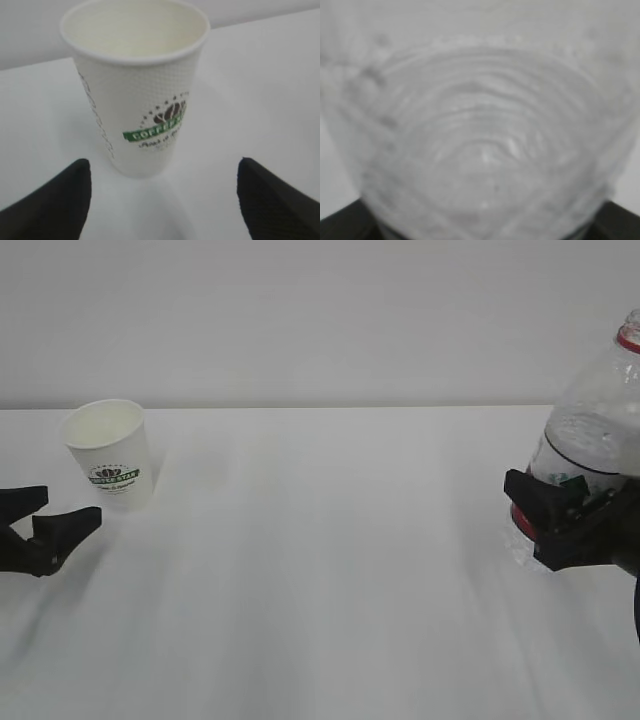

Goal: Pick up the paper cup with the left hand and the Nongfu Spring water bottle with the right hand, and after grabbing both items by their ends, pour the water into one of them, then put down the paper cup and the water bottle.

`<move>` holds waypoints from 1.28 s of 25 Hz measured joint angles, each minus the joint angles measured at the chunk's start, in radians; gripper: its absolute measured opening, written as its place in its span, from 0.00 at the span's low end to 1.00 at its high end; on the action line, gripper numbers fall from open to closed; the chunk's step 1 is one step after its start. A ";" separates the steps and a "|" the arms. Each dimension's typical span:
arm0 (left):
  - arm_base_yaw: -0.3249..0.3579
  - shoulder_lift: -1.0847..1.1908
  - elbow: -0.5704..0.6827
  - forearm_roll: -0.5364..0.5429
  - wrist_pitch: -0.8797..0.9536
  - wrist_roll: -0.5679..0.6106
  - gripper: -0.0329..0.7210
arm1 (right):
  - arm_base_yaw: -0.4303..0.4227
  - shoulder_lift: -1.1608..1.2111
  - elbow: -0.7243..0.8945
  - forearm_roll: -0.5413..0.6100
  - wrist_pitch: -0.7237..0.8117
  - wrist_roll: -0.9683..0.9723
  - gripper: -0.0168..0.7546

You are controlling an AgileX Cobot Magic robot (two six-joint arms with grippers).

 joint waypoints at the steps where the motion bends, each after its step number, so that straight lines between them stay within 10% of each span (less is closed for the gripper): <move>1: -0.002 0.000 -0.017 -0.001 0.000 -0.011 0.95 | 0.000 0.000 0.000 0.000 0.000 0.000 0.68; 32: -0.080 0.100 -0.194 -0.060 0.033 -0.049 0.95 | 0.000 0.000 0.000 0.005 0.000 0.000 0.68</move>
